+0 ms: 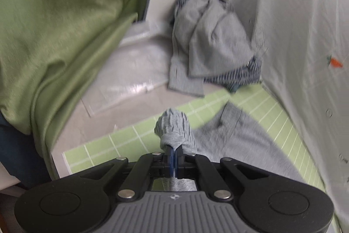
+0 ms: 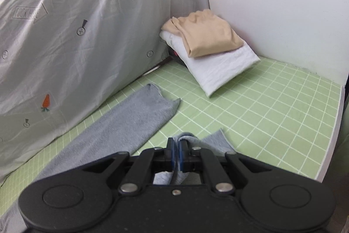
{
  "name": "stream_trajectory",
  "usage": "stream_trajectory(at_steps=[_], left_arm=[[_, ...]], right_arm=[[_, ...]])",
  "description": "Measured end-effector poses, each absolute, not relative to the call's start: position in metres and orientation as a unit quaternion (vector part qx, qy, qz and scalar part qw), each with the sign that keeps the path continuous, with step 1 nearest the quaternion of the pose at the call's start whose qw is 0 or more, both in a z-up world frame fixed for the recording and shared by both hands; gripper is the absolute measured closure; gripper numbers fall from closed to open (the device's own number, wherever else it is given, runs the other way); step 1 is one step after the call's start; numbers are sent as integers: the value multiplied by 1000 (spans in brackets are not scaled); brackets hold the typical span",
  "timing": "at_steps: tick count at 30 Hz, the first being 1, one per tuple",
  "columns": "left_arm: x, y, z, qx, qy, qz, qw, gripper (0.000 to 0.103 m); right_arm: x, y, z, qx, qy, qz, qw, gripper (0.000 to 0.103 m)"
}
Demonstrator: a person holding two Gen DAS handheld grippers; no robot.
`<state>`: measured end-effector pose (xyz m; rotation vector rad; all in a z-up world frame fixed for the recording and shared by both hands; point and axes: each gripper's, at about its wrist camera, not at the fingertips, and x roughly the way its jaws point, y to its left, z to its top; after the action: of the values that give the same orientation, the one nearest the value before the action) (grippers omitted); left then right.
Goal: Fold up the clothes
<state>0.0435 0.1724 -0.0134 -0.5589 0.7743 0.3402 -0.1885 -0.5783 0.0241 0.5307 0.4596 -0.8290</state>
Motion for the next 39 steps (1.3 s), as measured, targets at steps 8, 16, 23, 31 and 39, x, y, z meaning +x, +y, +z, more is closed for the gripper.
stream_trajectory(at_steps=[8, 16, 23, 31, 39], left_arm=[[41, 162, 32, -259, 313, 187, 894, 102], [75, 131, 9, -271, 327, 202, 882, 102], [145, 104, -7, -263, 338, 210, 879, 102], [275, 52, -59, -210, 394, 201, 872, 70], [244, 7, -72, -140, 425, 192, 874, 22]], right_arm=[[-179, -591, 62, 259, 155, -361, 882, 99], [-124, -609, 38, 251, 189, -353, 881, 99], [-41, -649, 28, 220, 212, -362, 881, 99], [136, -698, -24, 254, 282, -314, 870, 68], [114, -629, -60, 223, 342, -340, 847, 13]])
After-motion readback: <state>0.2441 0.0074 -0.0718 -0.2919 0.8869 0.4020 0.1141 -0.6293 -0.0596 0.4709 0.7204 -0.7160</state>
